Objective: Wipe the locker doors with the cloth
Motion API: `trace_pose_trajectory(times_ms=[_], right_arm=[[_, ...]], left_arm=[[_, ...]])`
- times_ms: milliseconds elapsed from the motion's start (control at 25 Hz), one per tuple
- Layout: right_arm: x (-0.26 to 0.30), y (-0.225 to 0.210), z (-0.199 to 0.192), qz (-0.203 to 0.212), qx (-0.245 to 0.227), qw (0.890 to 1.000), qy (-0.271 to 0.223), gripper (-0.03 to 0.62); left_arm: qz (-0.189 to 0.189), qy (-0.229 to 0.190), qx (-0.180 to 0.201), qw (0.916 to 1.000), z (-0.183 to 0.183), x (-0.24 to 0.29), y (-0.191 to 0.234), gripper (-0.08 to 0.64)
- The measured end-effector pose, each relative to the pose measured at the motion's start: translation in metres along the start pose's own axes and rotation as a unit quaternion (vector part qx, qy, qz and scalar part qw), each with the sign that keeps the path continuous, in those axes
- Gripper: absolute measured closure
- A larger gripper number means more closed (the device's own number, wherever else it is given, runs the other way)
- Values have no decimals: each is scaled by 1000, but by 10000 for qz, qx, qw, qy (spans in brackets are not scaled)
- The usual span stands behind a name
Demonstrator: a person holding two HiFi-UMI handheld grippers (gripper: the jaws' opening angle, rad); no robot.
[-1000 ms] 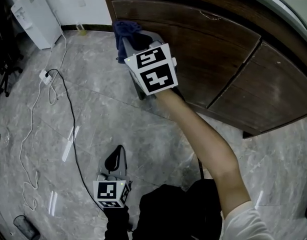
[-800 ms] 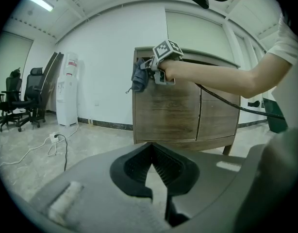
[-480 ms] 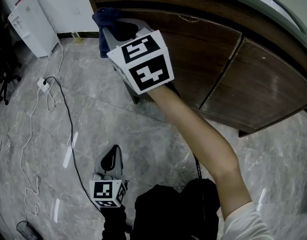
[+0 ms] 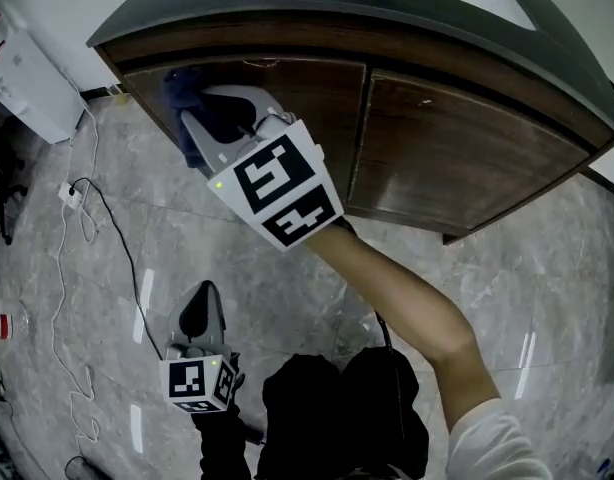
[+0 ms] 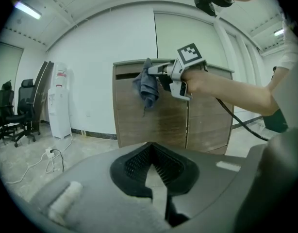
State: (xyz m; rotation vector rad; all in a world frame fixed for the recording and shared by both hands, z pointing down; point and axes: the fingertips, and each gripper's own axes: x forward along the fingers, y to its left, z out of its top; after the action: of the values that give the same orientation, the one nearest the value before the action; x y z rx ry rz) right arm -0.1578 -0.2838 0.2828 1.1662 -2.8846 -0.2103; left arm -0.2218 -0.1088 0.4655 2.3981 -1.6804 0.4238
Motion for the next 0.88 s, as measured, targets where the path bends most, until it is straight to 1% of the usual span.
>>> trace_pose_trajectory(times_ms=[120, 280, 360, 440, 560, 680, 800, 880], right_arm=[[-37, -6, 20, -117, 100, 9998, 108, 531], [-86, -6, 66, -178, 336, 9987, 343, 531], [-112, -7, 94, -344, 482, 9973, 428, 531], [-141, -11, 125, -635, 698, 9942, 524, 531], [-184, -17, 183, -1129, 897, 9873, 661, 531], [-225, -16, 253, -1574, 1006, 9798, 717, 532], [-260, -11, 321, -1925, 940, 9735, 800, 532], [-282, -7, 361, -2127, 840, 9705, 768, 534]], left_arm=[[-112, 88, 67, 9999, 58, -19, -16, 558], [-176, 150, 77, 9997, 155, -46, -29, 558], [-234, 159, 85, 9996, 201, -59, -33, 558], [-343, 186, 71, 9992, 244, -73, -36, 558], [-521, 212, 49, 9984, 307, -95, -43, 558], [-806, 160, 118, 9965, 369, -124, -59, 558], [-1186, 68, 219, 9927, 429, -156, -78, 558], [-1393, 12, 306, 9898, 467, -174, -90, 558]])
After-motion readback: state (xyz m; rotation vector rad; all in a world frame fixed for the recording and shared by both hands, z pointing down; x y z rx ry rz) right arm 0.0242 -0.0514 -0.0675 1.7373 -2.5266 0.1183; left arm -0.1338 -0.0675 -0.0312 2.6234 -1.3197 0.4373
